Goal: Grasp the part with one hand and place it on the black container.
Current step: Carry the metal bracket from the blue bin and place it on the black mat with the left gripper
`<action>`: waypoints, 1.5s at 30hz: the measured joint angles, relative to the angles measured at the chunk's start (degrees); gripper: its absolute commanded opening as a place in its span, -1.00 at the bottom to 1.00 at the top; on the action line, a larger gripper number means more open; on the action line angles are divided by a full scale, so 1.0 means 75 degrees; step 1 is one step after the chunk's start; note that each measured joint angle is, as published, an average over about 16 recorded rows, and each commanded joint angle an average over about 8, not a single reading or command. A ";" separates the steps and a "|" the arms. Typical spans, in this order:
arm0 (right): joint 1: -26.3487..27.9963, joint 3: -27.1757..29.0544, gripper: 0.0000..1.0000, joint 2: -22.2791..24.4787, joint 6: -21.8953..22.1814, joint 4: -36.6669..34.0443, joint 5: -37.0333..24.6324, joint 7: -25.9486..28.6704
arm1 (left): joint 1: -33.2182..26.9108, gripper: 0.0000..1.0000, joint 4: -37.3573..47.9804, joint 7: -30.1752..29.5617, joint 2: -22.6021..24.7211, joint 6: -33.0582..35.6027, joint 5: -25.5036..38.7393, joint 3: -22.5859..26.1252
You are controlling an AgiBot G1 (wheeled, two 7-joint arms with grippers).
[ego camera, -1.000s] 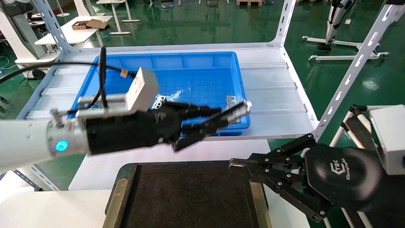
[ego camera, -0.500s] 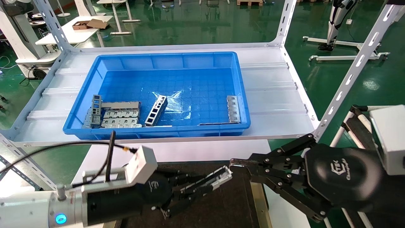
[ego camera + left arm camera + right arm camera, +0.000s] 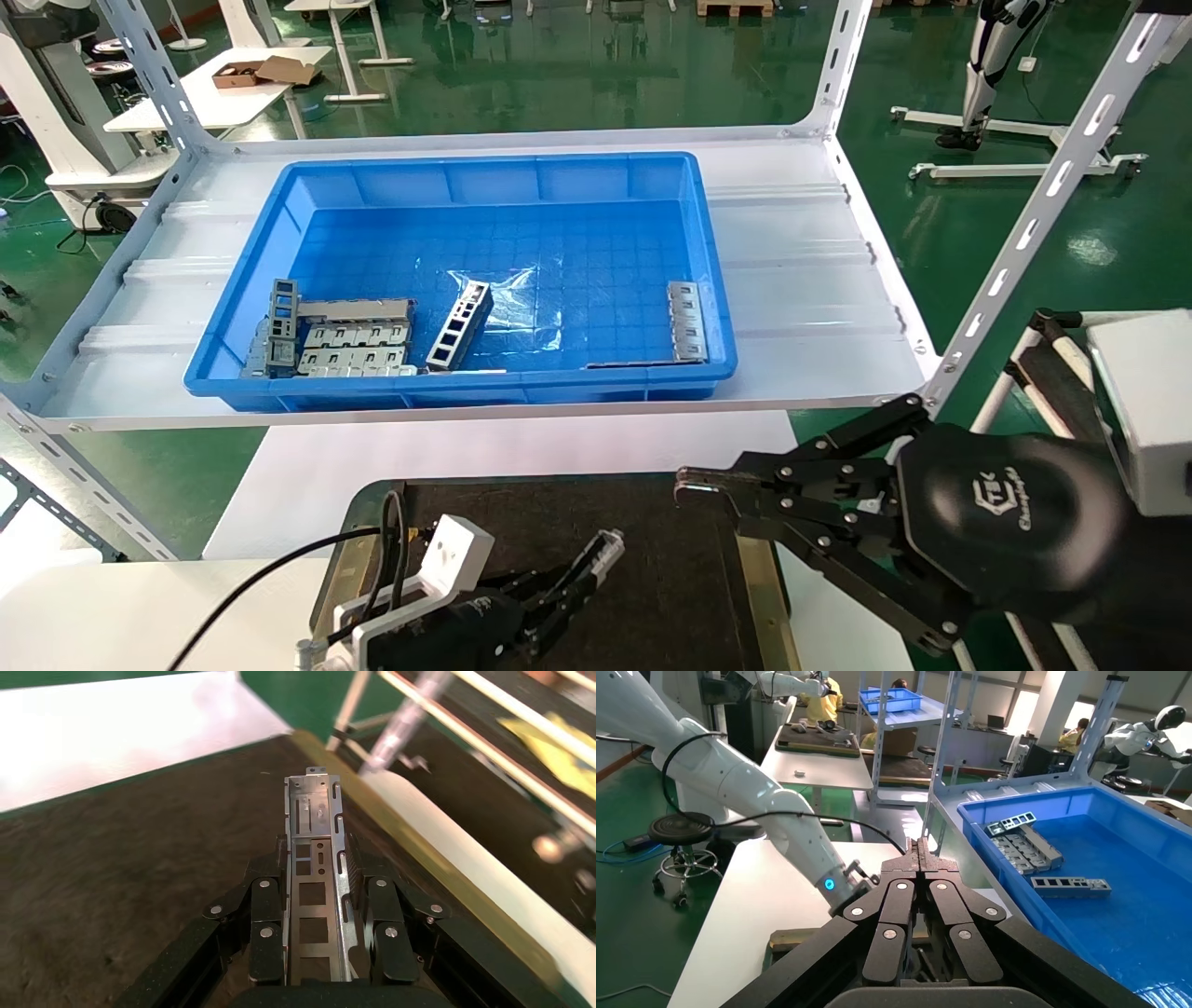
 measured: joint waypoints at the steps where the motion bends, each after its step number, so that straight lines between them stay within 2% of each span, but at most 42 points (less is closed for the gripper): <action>1: 0.0000 0.0000 -1.00 0.0000 0.0000 0.0000 0.0000 0.0000 | 0.0033 -1.00 0.0061 -0.0109 0.0121 -0.0270 0.0022 0.0079; 10: 0.0000 -0.0001 -1.00 0.0000 0.0000 0.0000 0.0000 0.0000 | 0.0010 -1.00 0.0805 -0.1024 0.1183 -0.2235 -0.0259 0.0835; 20: 0.0000 -0.0001 -1.00 0.0000 0.0000 0.0000 0.0001 -0.0001 | -0.0352 -1.00 0.1803 -0.1433 0.2176 -0.3636 -0.1121 0.1671; 29: 0.0001 -0.0002 -1.00 0.0001 0.0001 0.0000 0.0001 -0.0001 | -0.0634 -1.00 0.2346 -0.1406 0.2718 -0.4329 -0.1885 0.2134; 42: 0.0001 -0.0003 -1.00 0.0001 0.0001 0.0000 0.0002 -0.0001 | -0.0798 -1.00 0.2637 -0.1264 0.3081 -0.4798 -0.2526 0.2467; 45: 0.0001 -0.0003 -0.93 0.0001 0.0001 0.0000 0.0002 -0.0001 | -0.0800 -0.93 0.2687 -0.1237 0.3135 -0.4869 -0.2603 0.2512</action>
